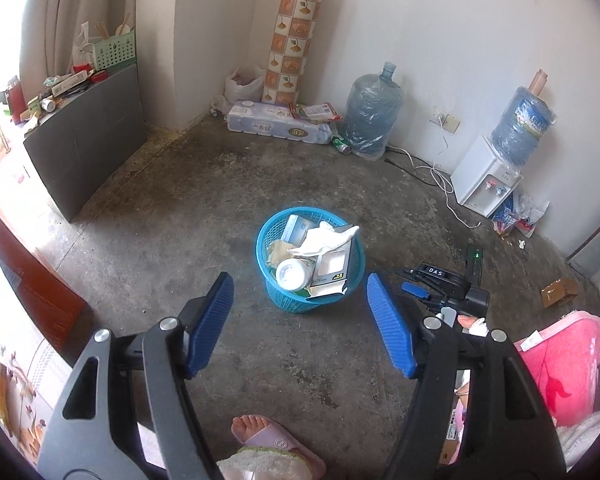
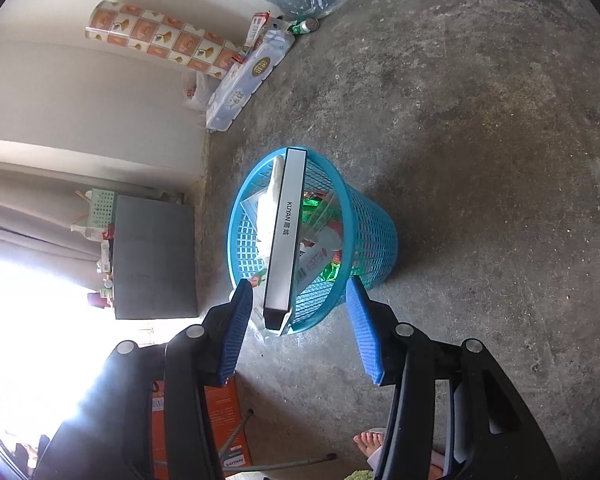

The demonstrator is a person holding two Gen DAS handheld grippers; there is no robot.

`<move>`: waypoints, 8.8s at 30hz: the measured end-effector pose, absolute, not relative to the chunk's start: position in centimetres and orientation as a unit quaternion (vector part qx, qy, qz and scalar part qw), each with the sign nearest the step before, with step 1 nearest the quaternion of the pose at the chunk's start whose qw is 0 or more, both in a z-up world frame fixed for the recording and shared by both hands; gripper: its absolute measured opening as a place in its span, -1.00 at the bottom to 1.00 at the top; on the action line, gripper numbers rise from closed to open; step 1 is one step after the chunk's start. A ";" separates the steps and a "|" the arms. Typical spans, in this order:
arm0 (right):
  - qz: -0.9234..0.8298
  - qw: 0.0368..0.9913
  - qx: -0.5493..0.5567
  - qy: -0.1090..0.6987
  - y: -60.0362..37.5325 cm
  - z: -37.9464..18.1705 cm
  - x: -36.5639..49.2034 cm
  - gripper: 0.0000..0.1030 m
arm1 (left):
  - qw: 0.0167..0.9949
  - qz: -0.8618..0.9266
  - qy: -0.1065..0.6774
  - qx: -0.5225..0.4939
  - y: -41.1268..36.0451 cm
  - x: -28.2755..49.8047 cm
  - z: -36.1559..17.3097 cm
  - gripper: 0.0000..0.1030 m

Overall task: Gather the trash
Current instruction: 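Move both open grippers back over the table, then grasp the red packet with the left gripper while the right gripper grasps the Enaak snack bag, then lift the red packet and Enaak bag and carry both over the wastebasket, then open both grippers to drop the packet and snack bag into the wastebasket, then move both open grippers back over the table toward the pink scrubber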

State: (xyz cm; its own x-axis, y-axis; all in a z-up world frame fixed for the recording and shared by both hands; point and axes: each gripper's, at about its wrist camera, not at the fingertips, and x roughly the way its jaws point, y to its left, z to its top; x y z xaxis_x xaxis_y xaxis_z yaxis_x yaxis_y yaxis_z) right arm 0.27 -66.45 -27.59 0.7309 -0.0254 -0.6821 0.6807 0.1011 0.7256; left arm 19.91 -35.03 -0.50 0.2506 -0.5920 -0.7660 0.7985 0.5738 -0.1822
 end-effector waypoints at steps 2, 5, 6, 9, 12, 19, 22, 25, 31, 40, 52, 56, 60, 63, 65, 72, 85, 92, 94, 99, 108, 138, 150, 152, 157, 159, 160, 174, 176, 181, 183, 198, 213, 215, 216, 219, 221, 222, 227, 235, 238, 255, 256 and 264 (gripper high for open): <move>-0.251 0.706 0.610 0.259 -65.0 -25.6 -1.5 0.00 | 0.794 -0.433 0.415 0.101 -31.8 19.1 0.0 0.33; -0.242 0.729 0.584 0.263 -62.6 -22.6 -3.2 0.15 | 0.807 -0.411 0.418 0.073 -27.2 17.6 -0.3 0.34; -0.236 0.738 0.572 0.269 -61.9 -21.8 -3.5 0.22 | 0.807 -0.405 0.423 0.069 -25.9 17.0 -0.6 0.34; -0.222 0.760 0.532 0.300 -59.5 -19.8 -3.3 0.32 | 0.814 -0.381 0.435 0.062 -21.8 15.3 -1.7 0.34; -0.208 0.779 0.487 0.336 -57.3 -17.7 -1.7 0.32 | 0.832 -0.347 0.431 0.040 -17.4 14.1 -2.2 0.34; -0.110 0.846 0.395 0.340 -50.2 -9.4 2.8 0.32 | 0.868 -0.279 0.410 -0.010 -8.6 12.4 -2.2 0.34; -0.058 0.856 0.375 0.351 -46.5 -7.4 4.2 0.32 | 0.883 -0.250 0.395 -0.033 -4.7 12.3 -1.8 0.34; -0.015 0.855 0.359 0.374 -42.8 -6.4 6.1 0.32 | 0.895 -0.221 0.382 -0.062 -1.0 12.0 -1.4 0.34; 0.073 0.847 0.327 0.412 -35.5 -4.8 10.5 0.32 | 0.910 -0.158 0.364 -0.124 6.0 12.1 -0.8 0.34; 0.183 0.821 0.301 0.450 -26.4 -2.9 18.6 0.32 | 0.894 -0.076 0.370 -0.241 13.1 15.9 -2.5 0.34; 0.144 0.773 0.344 0.513 -21.6 -7.5 29.0 0.32 | 0.878 -0.048 0.408 -0.245 13.7 20.9 -5.1 -0.13; 0.133 0.789 0.319 0.508 -20.4 -7.6 30.8 0.32 | 0.876 -0.047 0.419 -0.236 13.7 21.8 -5.8 -0.32; 0.128 0.795 0.315 0.501 -19.4 -7.7 32.9 0.32 | 0.874 -0.048 0.428 -0.225 13.3 22.3 -6.3 -0.44; 0.128 0.799 0.306 0.501 -18.6 -7.5 33.7 0.24 | 0.877 -0.049 0.429 -0.211 12.8 22.5 -6.4 -0.52; 0.122 0.809 0.285 0.499 -17.7 -7.4 34.2 0.17 | 0.880 -0.049 0.428 -0.200 12.3 22.5 -6.4 -0.59; 0.078 0.857 0.150 0.487 -14.4 -6.8 34.7 -0.37 | 0.888 -0.042 0.427 -0.168 11.0 22.5 -6.5 -0.65; 0.070 0.867 0.093 0.484 -15.8 -6.5 30.7 -0.82 | 0.898 -0.054 0.415 -0.133 9.8 20.9 -5.6 -0.88; 0.078 0.861 0.118 0.488 -19.1 -6.4 24.4 -0.83 | 0.892 -0.091 0.431 -0.099 8.4 17.4 -5.2 -0.89; 0.078 0.859 0.125 0.491 -20.0 -6.4 22.5 -0.83 | 0.891 -0.097 0.434 -0.093 8.3 16.2 -5.1 -0.89; 0.074 0.854 0.141 0.494 -21.5 -6.7 18.2 -0.83 | 0.883 -0.108 0.446 -0.098 8.5 13.5 -5.4 -0.88; 0.074 0.854 0.165 0.488 -22.1 -7.0 16.1 -0.77 | 0.882 -0.096 0.453 -0.093 8.2 12.6 -6.4 -0.79; 0.103 0.840 0.334 0.414 -29.3 -4.2 12.0 -0.87 | 0.900 -0.149 0.394 -0.111 4.9 11.4 0.0 -0.91; 0.059 0.844 0.392 0.361 -36.4 -3.5 8.7 -0.87 | 0.895 -0.201 0.386 -0.099 -0.7 12.8 2.2 -0.91; 0.048 0.845 0.401 0.351 -37.8 -3.5 7.8 -0.87 | 0.893 -0.213 0.385 -0.093 -2.1 13.0 2.5 -0.91; 0.016 0.844 0.427 0.325 -41.5 -3.7 6.0 -0.87 | 0.884 -0.247 0.389 -0.078 -6.0 13.5 3.2 -0.91; 0.002 0.841 0.439 0.316 -43.2 -4.1 5.1 -0.87 | 0.878 -0.264 0.394 -0.073 -7.9 13.7 3.2 -0.91; -0.006 0.840 0.445 0.312 -44.1 -4.4 4.5 -0.87 | 0.875 -0.271 0.395 -0.069 -8.9 13.7 3.1 -0.91; -0.127 0.802 0.522 0.261 -55.4 -9.2 -1.7 -0.87 | 0.819 -0.368 0.440 0.015 -26.6 17.1 0.8 -0.91; -0.143 0.799 0.525 0.255 -57.2 -9.7 -1.7 -0.87 | 0.809 -0.377 0.451 0.032 -29.4 18.0 -0.1 -0.91; -0.182 0.795 0.524 0.247 -61.7 -10.9 -0.1 -0.87 | 0.775 -0.389 0.494 0.056 -36.1 20.9 -3.8 -0.91; -0.196 0.794 0.518 0.250 -63.2 -11.8 1.0 -0.87 | 0.759 -0.389 0.519 0.063 -38.8 22.2 -5.8 -0.91; -0.238 0.757 0.505 0.338 -71.6 -21.9 14.2 -0.86 | 0.685 -0.371 0.612 0.136 -56.3 28.2 -21.0 -0.89; -0.273 0.725 0.492 0.397 -72.5 -27.5 15.4 -0.30 | 0.670 -0.362 0.642 0.093 -56.0 30.0 -22.5 -0.19; -0.270 0.728 0.496 0.388 -72.3 -26.5 14.1 -0.30 | 0.672 -0.372 0.635 0.082 -55.2 29.9 -20.5 -0.17; -0.268 0.731 0.497 0.383 -72.1 -25.9 13.4 -0.30 | 0.675 -0.377 0.631 0.075 -54.5 29.9 -19.4 -0.16; -0.257 0.744 0.497 0.366 -71.0 -23.4 11.0 -0.28 | 0.683 -0.390 0.615 0.056 -51.8 29.6 -15.9 -0.06; -0.249 0.750 0.501 0.353 -70.0 -21.6 9.1 -0.21 | 0.693 -0.394 0.602 0.050 -49.5 29.3 -13.3 -0.01; -0.242 0.754 0.502 0.347 -69.4 -20.7 8.2 -0.14 | 0.699 -0.395 0.594 0.048 -48.2 29.0 -11.9 0.00; -0.210 0.774 0.502 0.323 -65.5 -16.6 3.7 0.11 | 0.724 -0.402 0.560 0.029 -40.5 27.0 -6.2 0.05; -0.150 0.781 0.490 0.356 -59.3 -13.2 2.0 0.14 | 0.801 -0.358 0.480 -0.010 -24.1 22.1 0.2 0.15; -0.127 0.796 0.471 0.360 -56.9 -11.1 3.1 0.14 | 0.823 -0.318 0.469 -0.036 -17.9 20.9 1.0 0.17; 0.116 0.879 0.222 0.406 -31.8 2.3 15.6 0.40 | 0.871 -0.027 0.381 -0.309 16.5 15.8 -0.2 0.27; 0.133 0.880 0.203 0.408 -29.8 2.9 16.4 0.44 | 0.868 -0.017 0.378 -0.323 17.6 16.0 -0.6 0.27; 0.265 0.873 0.054 0.406 -13.4 6.2 22.8 0.68 | 0.836 0.021 0.368 -0.406 22.3 18.8 -3.6 0.28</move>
